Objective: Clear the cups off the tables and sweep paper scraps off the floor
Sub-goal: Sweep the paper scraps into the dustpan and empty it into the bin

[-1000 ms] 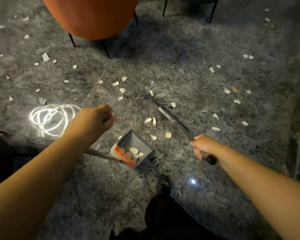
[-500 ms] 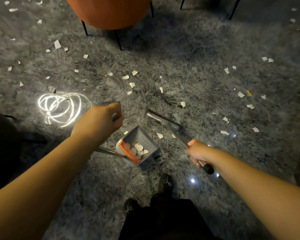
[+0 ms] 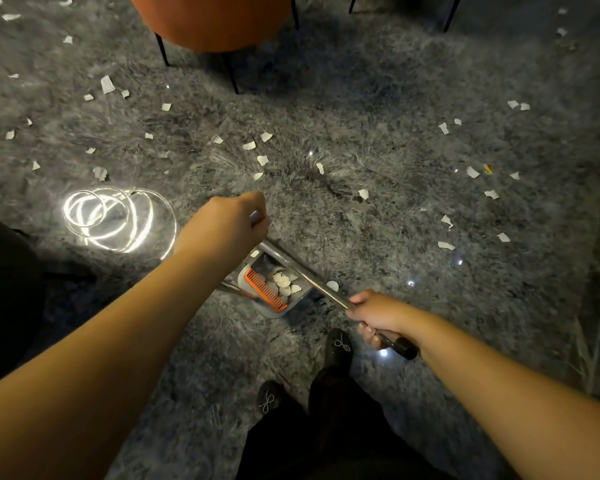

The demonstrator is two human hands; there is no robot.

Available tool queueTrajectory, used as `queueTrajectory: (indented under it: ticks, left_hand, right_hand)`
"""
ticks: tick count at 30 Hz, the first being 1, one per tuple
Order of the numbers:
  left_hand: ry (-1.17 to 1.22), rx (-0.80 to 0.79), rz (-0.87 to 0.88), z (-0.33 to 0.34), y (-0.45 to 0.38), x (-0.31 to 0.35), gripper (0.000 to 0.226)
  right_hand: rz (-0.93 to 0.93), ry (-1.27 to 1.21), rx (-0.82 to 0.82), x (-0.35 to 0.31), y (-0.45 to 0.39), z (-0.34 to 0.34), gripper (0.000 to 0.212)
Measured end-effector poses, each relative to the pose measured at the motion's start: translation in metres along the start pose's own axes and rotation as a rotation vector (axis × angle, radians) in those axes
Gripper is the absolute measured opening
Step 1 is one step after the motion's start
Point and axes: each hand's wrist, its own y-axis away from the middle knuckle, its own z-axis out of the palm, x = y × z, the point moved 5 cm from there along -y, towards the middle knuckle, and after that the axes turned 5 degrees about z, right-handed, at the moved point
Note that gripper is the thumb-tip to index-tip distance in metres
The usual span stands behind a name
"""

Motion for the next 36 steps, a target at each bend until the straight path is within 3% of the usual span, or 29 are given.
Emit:
queueTrajectory:
  ticks: [7, 11, 18, 23, 26, 30, 36]
  left_hand:
    - [0.077, 0.089, -0.064, -0.017, 0.043, -0.03, 0.012]
    - [0.096, 0.074, -0.008, -0.029, 0.072, -0.037, 0.011]
    - [0.043, 0.005, 0.091, -0.038, 0.082, -0.033, 0.013]
    - [-0.021, -0.04, 0.128, -0.023, 0.086, -0.021, 0.012]
    - [-0.035, -0.072, 0.107, -0.01, 0.088, -0.018, 0.013]
    - [-0.037, -0.04, 0.096, -0.003, 0.087, -0.019, 0.014]
    - [-0.035, -0.024, 0.102, -0.001, 0.089, -0.017, 0.013]
  right_hand:
    - [-0.01, -0.056, 0.002, 0.023, 0.028, 0.024, 0.027]
    - [-0.058, -0.081, 0.075, 0.027, 0.042, 0.025, 0.02]
    - [-0.064, -0.226, 0.183, 0.034, 0.035, 0.01, 0.031]
    - [-0.033, -0.212, 0.26, 0.048, 0.03, -0.006, 0.023]
    - [0.009, -0.174, 0.243, 0.054, 0.025, -0.005, 0.007]
    - [0.041, -0.176, 0.167, 0.062, 0.016, 0.015, 0.017]
    - [0.054, -0.283, 0.005, 0.055, 0.012, 0.04, 0.005]
